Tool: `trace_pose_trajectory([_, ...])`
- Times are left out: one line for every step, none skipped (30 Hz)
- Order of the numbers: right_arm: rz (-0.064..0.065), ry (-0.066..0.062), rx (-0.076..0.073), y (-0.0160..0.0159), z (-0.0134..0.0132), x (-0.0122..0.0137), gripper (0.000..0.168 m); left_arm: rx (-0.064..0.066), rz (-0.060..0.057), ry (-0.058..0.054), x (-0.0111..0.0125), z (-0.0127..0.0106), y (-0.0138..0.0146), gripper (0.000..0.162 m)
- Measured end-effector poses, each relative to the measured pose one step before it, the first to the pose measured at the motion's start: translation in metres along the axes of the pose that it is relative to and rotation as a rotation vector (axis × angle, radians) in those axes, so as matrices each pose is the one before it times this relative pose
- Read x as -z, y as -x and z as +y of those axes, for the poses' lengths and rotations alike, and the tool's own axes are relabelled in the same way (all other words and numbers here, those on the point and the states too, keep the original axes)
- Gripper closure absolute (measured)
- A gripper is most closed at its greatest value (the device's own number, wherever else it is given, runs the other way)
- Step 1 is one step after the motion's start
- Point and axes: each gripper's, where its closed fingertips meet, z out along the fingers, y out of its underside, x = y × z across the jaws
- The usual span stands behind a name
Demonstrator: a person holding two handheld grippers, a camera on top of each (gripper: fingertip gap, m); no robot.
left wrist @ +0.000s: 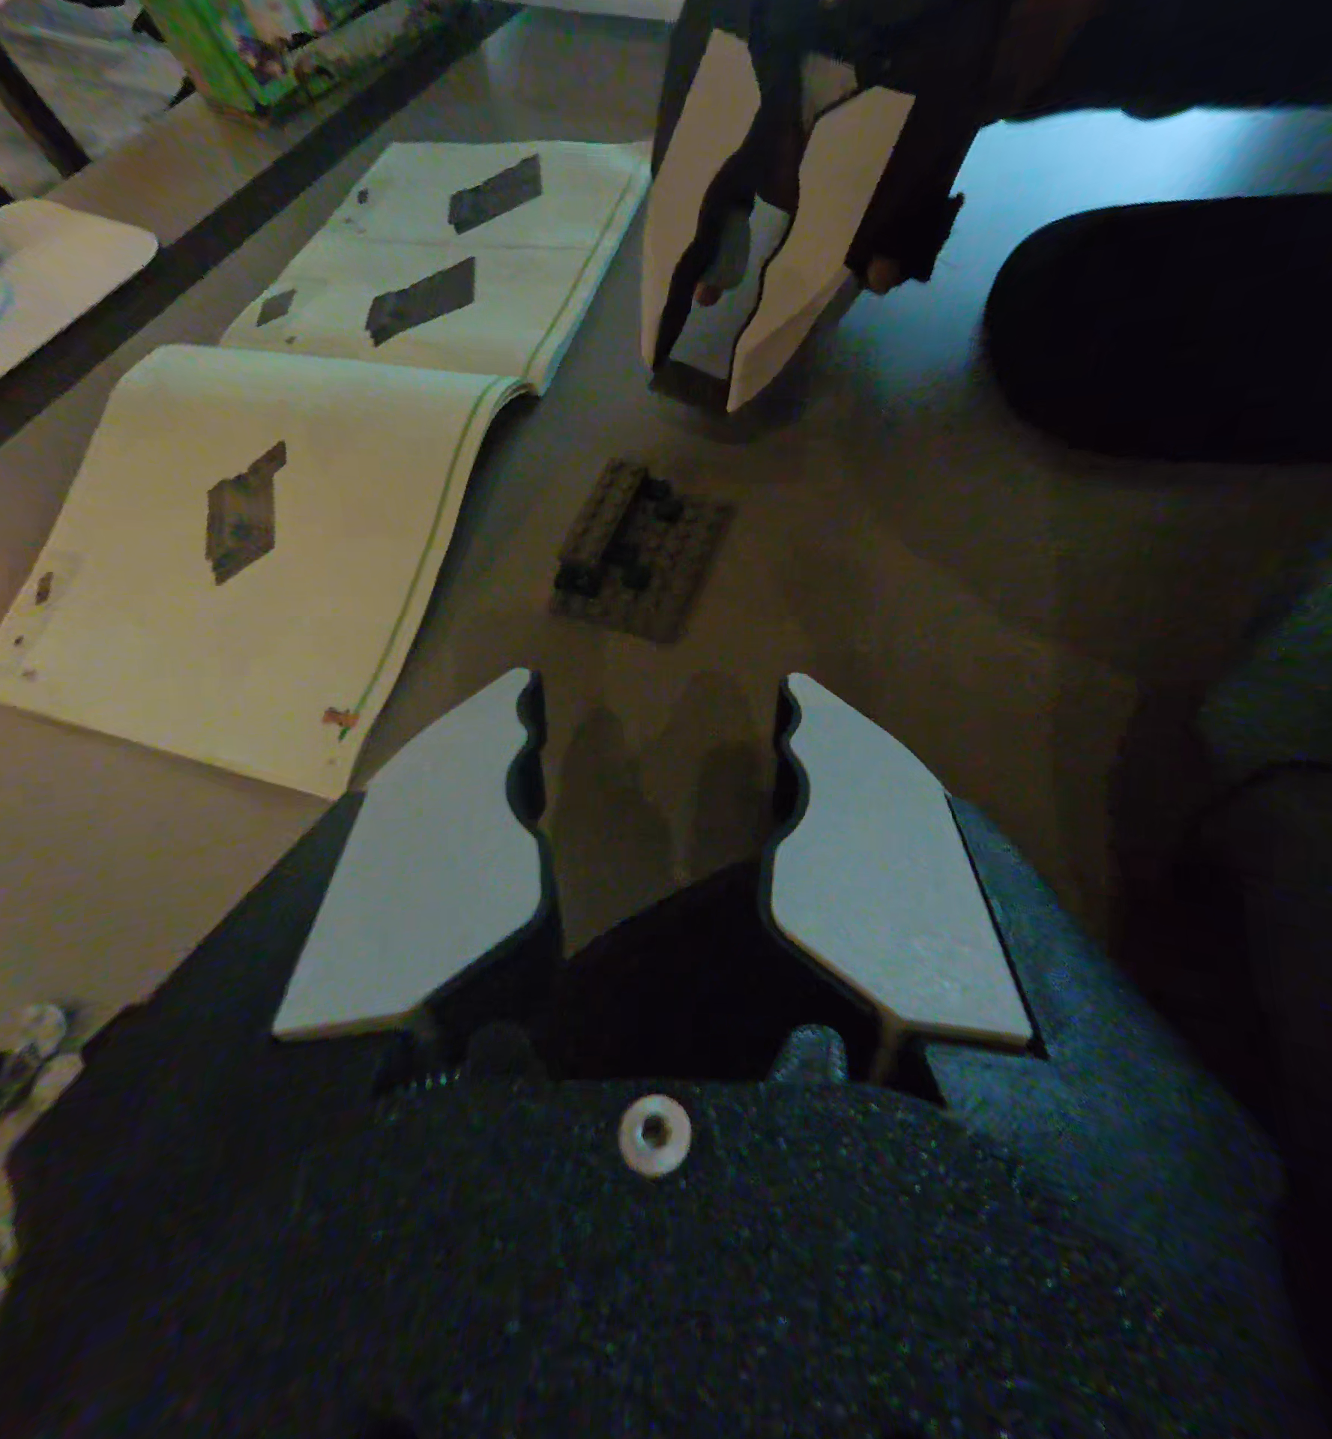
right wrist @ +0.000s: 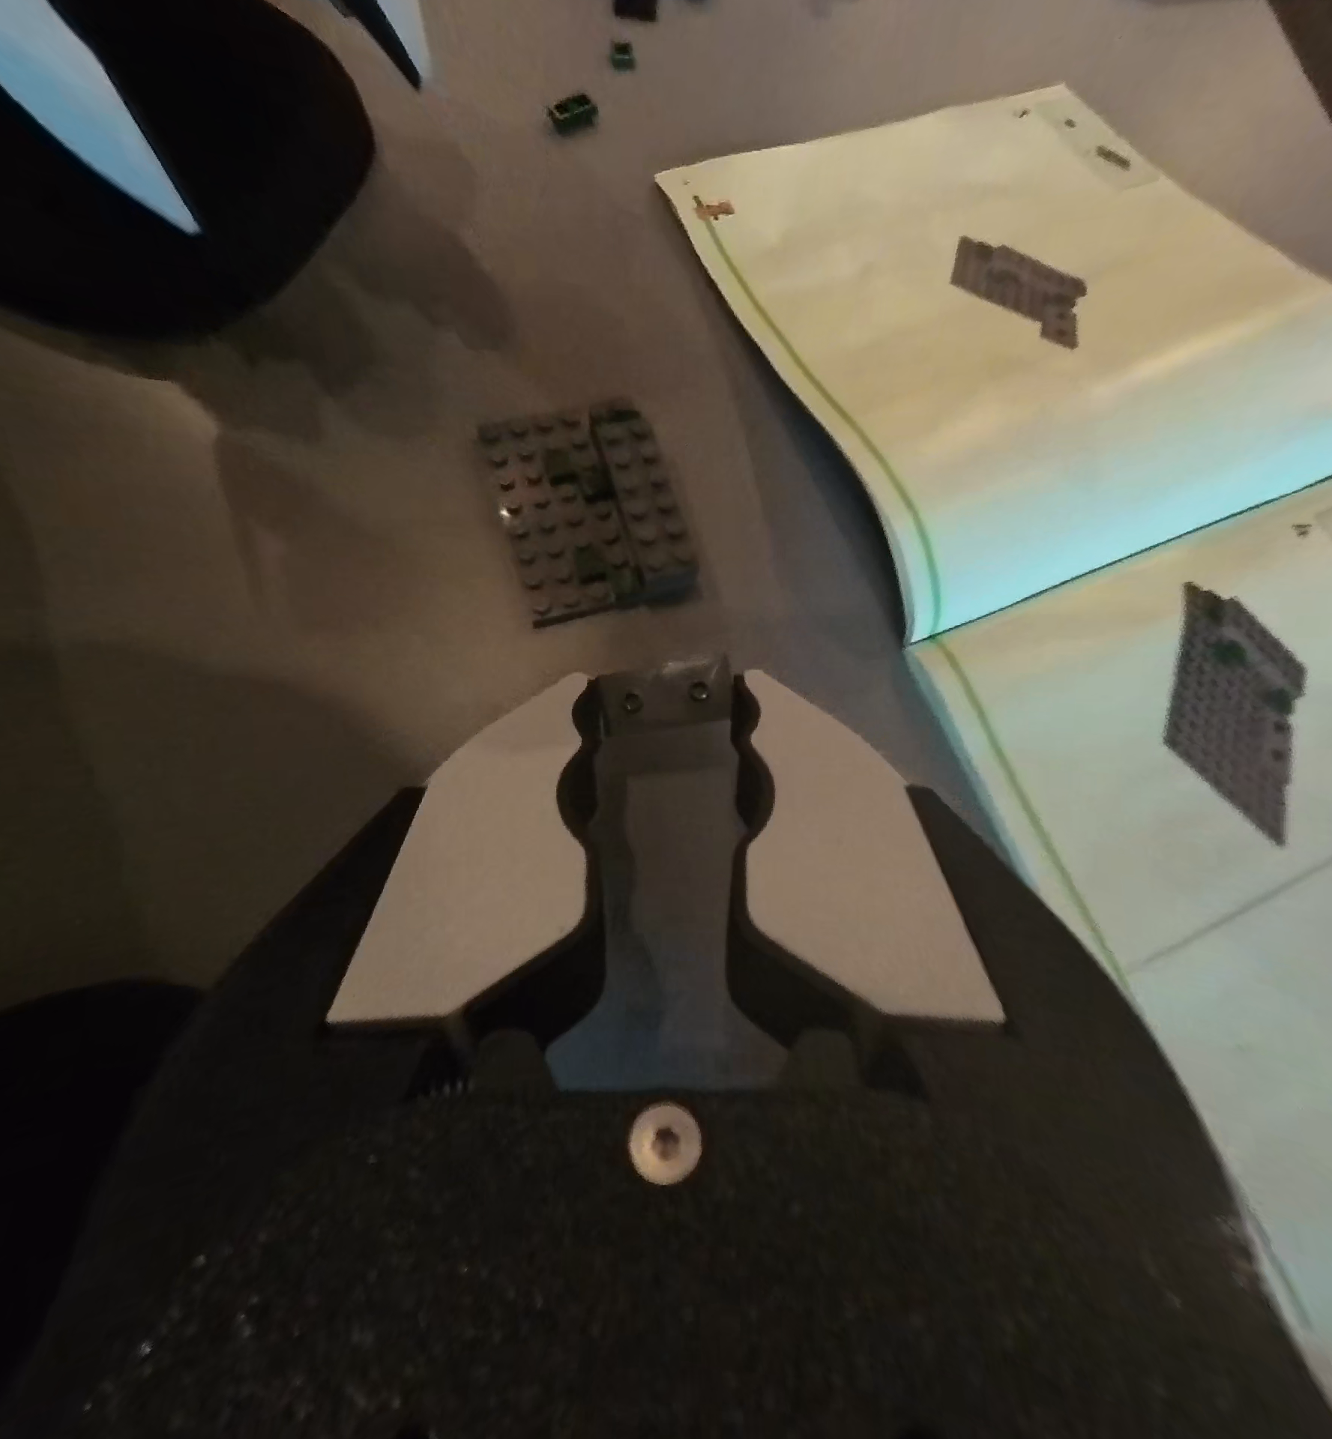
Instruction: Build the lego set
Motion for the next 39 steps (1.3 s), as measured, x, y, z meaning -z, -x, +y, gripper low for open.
trace_pose_trajectory([-0.0009,-0.0011,0.0036,0.00131,0.00082,-0.00139,0.136,0.0119,0.0024,-0.0079,0.00209,-0.00035,-0.00251,0.108])
trace_pose_trajectory([0.0007,0.0023,0.0068,0.00090,0.00112,-0.00144,0.136,0.0086,0.0009,-0.0043,0.00146,0.00002,-0.00224,0.109])
trace_pose_trajectory([-0.0001,0.0044,0.0053,0.00063,0.00134,-0.00139,0.136,0.0053,-0.0101,-0.0008,0.00102,0.00031,-0.00038,0.109])
trace_pose_trajectory([-0.0010,0.0063,0.0016,0.00047,0.00153,-0.00123,0.136,0.0042,-0.0097,0.0035,0.00040,0.00102,-0.00011,0.110])
trace_pose_trajectory([-0.0007,0.0054,0.0017,0.00033,0.00146,-0.00110,0.136,0.0044,-0.0030,0.0069,-0.00026,0.00178,-0.00051,0.110])
trace_pose_trajectory([-0.0001,0.0019,0.0045,0.00036,0.00086,-0.00088,0.135,0.0059,-0.0002,0.0055,-0.00074,0.00149,-0.00079,0.110])
trace_pose_trajectory([0.0032,0.0002,0.0048,-0.00010,0.00057,-0.00063,0.133,0.0054,0.0019,0.0043,-0.00126,0.00118,-0.00098,0.110])
trace_pose_trajectory([0.0034,-0.0016,0.0016,-0.00048,0.00032,0.00001,0.129,0.0019,0.0038,0.0043,-0.00126,0.00077,-0.00153,0.110])
trace_pose_trajectory([0.0003,-0.0055,-0.0031,-0.00015,-0.00044,0.00130,0.125,-0.0024,0.0013,0.0039,-0.00137,0.00025,-0.00151,0.110])
trace_pose_trajectory([0.0017,-0.0112,-0.0032,0.00012,-0.00171,0.00322,0.121,-0.0072,-0.0002,0.0058,-0.00107,0.00005,-0.00159,0.110])
trace_pose_trajectory([0.0104,-0.0176,0.0009,-0.00019,-0.00321,0.00569,0.119,-0.0116,-0.0004,0.0057,-0.00086,-0.00038,-0.00175,0.110])
trace_pose_trajectory([0.0190,-0.0187,0.0031,-0.00039,-0.00414,0.00780,0.119,-0.0120,-0.0031,0.0034,-0.00051,-0.00089,-0.00165,0.110])
trace_pose_trajectory([0.0271,-0.0154,0.0041,-0.00026,-0.00463,0.00917,0.121,-0.0089,-0.0023,0.0012,-0.00052,-0.00147,-0.00183,0.110])
trace_pose_trajectory([0.0384,-0.0140,0.0068,-0.00046,-0.00502,0.00960,0.125,-0.0052,0.0014,-0.0001,-0.00073,-0.00160,-0.00239,0.111])
trace_pose_trajectory([0.0490,-0.0140,0.0052,-0.00102,-0.00482,0.00896,0.132,-0.0032,0.0035,-0.0031,-0.00130,-0.00214,-0.00291,0.111])
trace_pose_trajectory([0.0525,-0.0088,-0.0036,-0.00135,-0.00315,0.00649,0.141,-0.0042,0.0044,-0.0050,-0.00210,-0.00223,-0.00294,0.112])
trace_pose_trajectory([0.0486,0.0014,-0.0110,-0.00119,-0.00003,0.00288,0.152,-0.0058,0.0069,-0.0039,-0.00307,-0.00170,-0.00322,0.112])
trace_pose_trajectory([0.0417,0.0102,-0.0119,-0.00018,0.00335,-0.00100,0.160,-0.0051,0.0063,-0.0016,-0.00409,-0.00117,-0.00287,0.113])
trace_pose_trajectory([0.0297,0.0179,-0.0106,0.00107,0.00633,-0.00450,0.167,-0.0049,0.0044,0.0016,-0.00459,-0.00069,-0.00218,0.113])
trace_pose_trajectory([0.0083,0.0282,-0.0117,0.00343,0.00862,-0.00683,0.168,-0.0085,0.0041,0.0070,-0.00432,-0.00060,-0.00214,0.113])
trace_pose_trajectory([-0.0069,0.0275,-0.0145,0.00485,0.00777,-0.00684,0.168,-0.0148,-0.0002,0.0074,-0.00329,-0.00137,-0.00166,0.113])
trace_pose_trajectory([-0.0093,0.0082,-0.0113,0.00459,0.00369,-0.00462,0.168,-0.0169,-0.0048,0.0016,-0.00231,-0.00261,-0.00103,0.113])
trace_pose_trajectory([-0.0065,-0.0068,-0.0034,0.00333,-0.00015,-0.00147,0.168,-0.0116,-0.0039,0.0040,-0.00140,-0.00234,-0.00086,0.113])
trace_pose_trajectory([-0.0011,-0.0053,0.0022,0.00147,-0.00174,0.00101,0.168,-0.0053,-0.0046,0.0068,-0.00072,-0.00189,-0.00043,0.114])
trace_pose_trajectory([0.0043,-0.0039,0.0038,-0.00010,-0.00270,0.00270,0.168,-0.0014,-0.0108,0.0032,0.00002,-0.00209,0.00049,0.115])
trace_pose_trajectory([0.0048,-0.0059,0.0018,-0.00045,-0.00366,0.00384,0.168,0.0005,-0.0102,-0.0018,0.00047,-0.00213,0.00043,0.117])
trace_pose_trajectory([0.0068,-0.0064,-0.0012,-0.00042,-0.00436,0.00439,0.168,0.0056,-0.0094,-0.0024,0.00068,-0.00176,0.00058,0.118])
trace_pose_trajectory([0.0099,-0.0053,-0.0035,-0.00054,-0.00470,0.00477,0.168,0.0121,-0.0103,-0.0024,0.00067,-0.00144,0.00107,0.120])
trace_pose_trajectory([0.0091,-0.0050,-0.0035,-0.00003,-0.00485,0.00492,0.168,0.0154,-0.0081,-0.0021,0.00069,-0.00109,0.00087,0.122])
trace_pose_trajectory([0.0090,-0.0053,-0.0047,0.00044,-0.00460,0.00462,0.168,0.0181,-0.0109,-0.0019,0.00080,-0.00083,0.00129,0.125])
trace_pose_trajectory([0.0097,0.0002,-0.0114,0.00059,-0.00350,0.00370,0.168,0.0195,-0.0145,-0.0034,0.00103,-0.00076,0.00190,0.129])
trace_pose_trajectory([0.0110,0.0074,-0.0208,0.00050,-0.00207,0.00254,0.168,0.0205,-0.0163,-0.0021,0.00123,-0.00064,0.00212,0.132])
trace_pose_trajectory([0.0125,0.0120,-0.0272,0.00071,-0.00067,0.00148,0.168,0.0236,-0.0196,0.0016,0.00142,-0.00025,0.00285,0.137])
trace_pose_trajectory([0.0137,0.0148,-0.0308,0.00055,0.00034,0.00072,0.168,0.0279,-0.0253,-0.0002,0.00172,-0.00051,0.00372,0.144])
trace_pose_trajectory([0.0146,0.0171,-0.0385,0.00035,0.00119,-0.00014,0.168,0.0276,-0.0243,-0.0047,0.00189,-0.00137,0.00388,0.151])
trace_pose_trajectory([0.0087,0.0140,-0.0463,0.00097,0.00120,-0.00062,0.168,0.0267,-0.0262,-0.0047,0.00200,-0.00146,0.00419,0.157])
trace_pose_trajectory([0.0008,0.0065,-0.0472,0.00220,0.00064,-0.00128,0.168,0.0238,-0.0298,-0.0031,0.00185,-0.00125,0.00468,0.161])
trace_pose_trajectory([0.0060,0.0080,-0.0462,0.00188,0.00114,-0.00196,0.168,0.0226,-0.0380,0.0001,0.00155,-0.00096,0.00582,0.162])
trace_pose_trajectory([0.0109,0.0111,-0.0350,0.00168,0.00211,-0.00261,0.168,0.0180,-0.0343,-0.0015,0.00154,-0.00083,0.00508,0.162])
